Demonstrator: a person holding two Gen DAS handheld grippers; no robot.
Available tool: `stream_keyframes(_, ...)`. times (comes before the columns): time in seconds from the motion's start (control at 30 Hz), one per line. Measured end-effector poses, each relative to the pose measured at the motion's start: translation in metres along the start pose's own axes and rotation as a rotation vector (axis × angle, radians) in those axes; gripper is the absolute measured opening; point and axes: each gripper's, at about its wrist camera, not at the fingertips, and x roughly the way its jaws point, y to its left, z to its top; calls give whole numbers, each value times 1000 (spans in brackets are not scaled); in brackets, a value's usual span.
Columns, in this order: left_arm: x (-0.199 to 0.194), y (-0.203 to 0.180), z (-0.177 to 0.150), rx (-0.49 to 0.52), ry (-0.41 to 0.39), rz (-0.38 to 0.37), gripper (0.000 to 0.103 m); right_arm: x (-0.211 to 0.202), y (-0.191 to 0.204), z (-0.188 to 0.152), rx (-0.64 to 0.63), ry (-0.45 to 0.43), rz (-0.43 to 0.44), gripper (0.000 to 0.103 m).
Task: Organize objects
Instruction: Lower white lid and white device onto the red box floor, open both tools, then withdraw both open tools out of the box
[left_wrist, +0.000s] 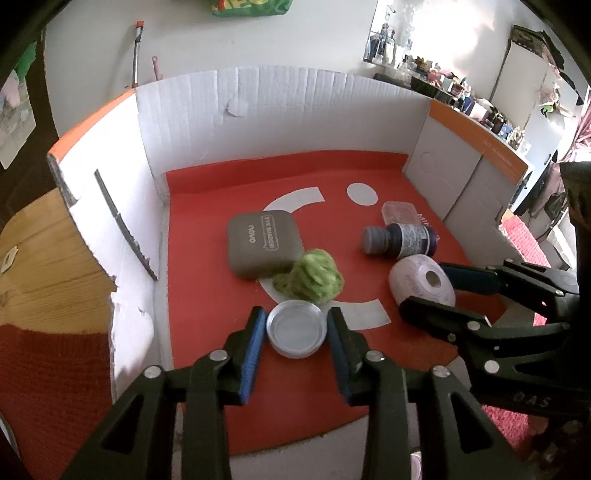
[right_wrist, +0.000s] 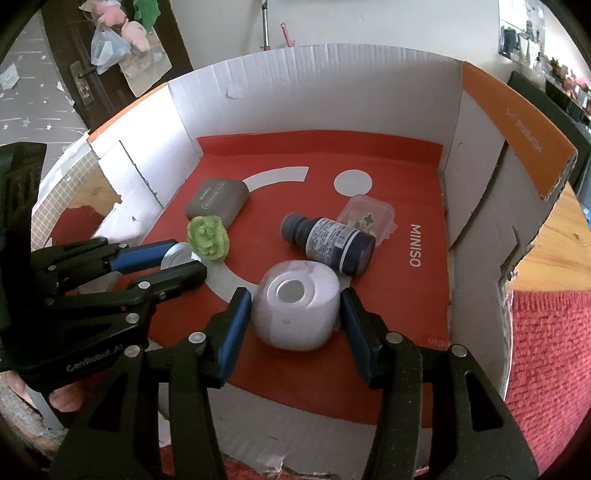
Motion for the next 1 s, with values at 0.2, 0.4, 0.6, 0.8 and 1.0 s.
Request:
stream_keyframes(0.2,-4,-1,-3,3,-4,4,44,-4,2,-2,2,-10,0,52)
stream_keyframes(0.4,-7,-3,-3,7,-14,11,49,-11,3,-5,-3,-25,-4,60)
stream_keyframes(0.6,-13,-6,-3,16,-32,23,53,-19,4,-8,-2,-42,0,60)
stream_keyframes(0.8,-21,-10,-7,20,-47,19,59,-31,9,-12,-12,-64,6,67)
stream_keyframes(1.0,-31,-9,-12,13,-70,35,67,-43,11,-16,-13,-88,5,73)
